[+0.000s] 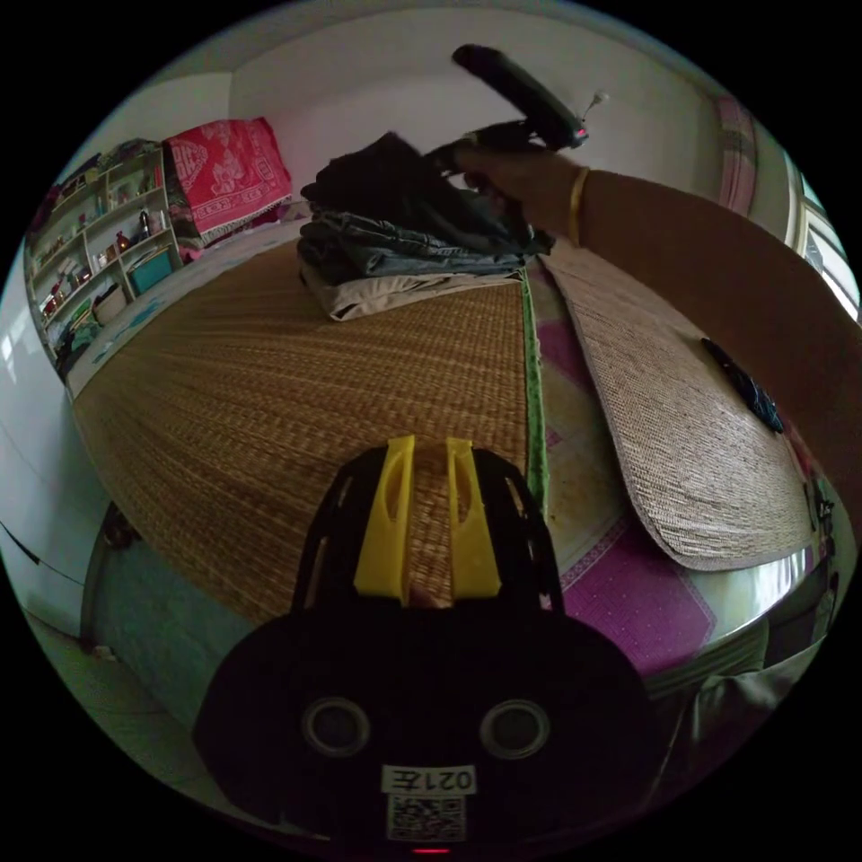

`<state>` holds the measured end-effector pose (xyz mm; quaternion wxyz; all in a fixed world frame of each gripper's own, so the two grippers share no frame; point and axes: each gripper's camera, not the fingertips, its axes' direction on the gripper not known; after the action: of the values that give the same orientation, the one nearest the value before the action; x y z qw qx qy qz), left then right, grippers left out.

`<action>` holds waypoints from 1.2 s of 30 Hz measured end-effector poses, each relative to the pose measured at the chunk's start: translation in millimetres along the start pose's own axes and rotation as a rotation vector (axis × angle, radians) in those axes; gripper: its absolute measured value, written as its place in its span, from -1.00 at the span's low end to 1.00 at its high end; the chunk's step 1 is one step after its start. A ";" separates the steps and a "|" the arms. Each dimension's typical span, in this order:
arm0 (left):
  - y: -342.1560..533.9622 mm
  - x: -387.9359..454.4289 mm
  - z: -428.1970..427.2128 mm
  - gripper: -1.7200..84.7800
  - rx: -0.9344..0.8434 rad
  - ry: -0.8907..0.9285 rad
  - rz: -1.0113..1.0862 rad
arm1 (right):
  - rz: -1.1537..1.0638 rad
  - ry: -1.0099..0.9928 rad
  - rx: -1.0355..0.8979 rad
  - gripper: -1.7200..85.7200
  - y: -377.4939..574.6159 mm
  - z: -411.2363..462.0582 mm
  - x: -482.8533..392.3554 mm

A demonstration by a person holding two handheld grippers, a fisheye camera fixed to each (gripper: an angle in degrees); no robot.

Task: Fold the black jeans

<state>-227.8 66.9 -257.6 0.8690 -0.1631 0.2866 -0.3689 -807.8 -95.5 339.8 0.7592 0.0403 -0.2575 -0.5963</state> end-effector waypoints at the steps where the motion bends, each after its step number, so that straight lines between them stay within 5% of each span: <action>1: -0.7 1.3 -0.3 -0.82 0.001 -0.002 0.002 | 0.086 -0.028 0.016 -0.87 -2.3 -13.9 29.6; 10: -3.2 8.6 2.7 -0.84 0.002 0.012 -0.003 | 0.463 -0.042 0.124 -0.88 40.1 -177.6 270.1; 14: -2.3 15.9 6.2 -0.89 0.003 0.014 0.003 | 0.379 0.126 0.121 -0.88 74.2 -285.4 307.4; 19: -9.6 32.9 -5.7 -0.98 0.028 0.106 -0.009 | 0.194 0.139 -0.086 -0.88 118.9 -318.2 256.6; 26: -3.2 100.9 -17.2 -0.98 0.071 0.304 0.034 | 0.210 -0.025 -0.464 -0.87 303.0 -197.8 125.0; 36: 29.9 147.6 24.2 -0.97 0.012 0.360 0.050 | 0.448 -0.178 -0.190 -0.74 385.0 -263.8 144.8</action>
<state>-113.3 -19.7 -309.3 0.8135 -0.0824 0.4392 -0.3722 -328.8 -184.6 303.3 0.8470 -0.1417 -0.2688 -0.4361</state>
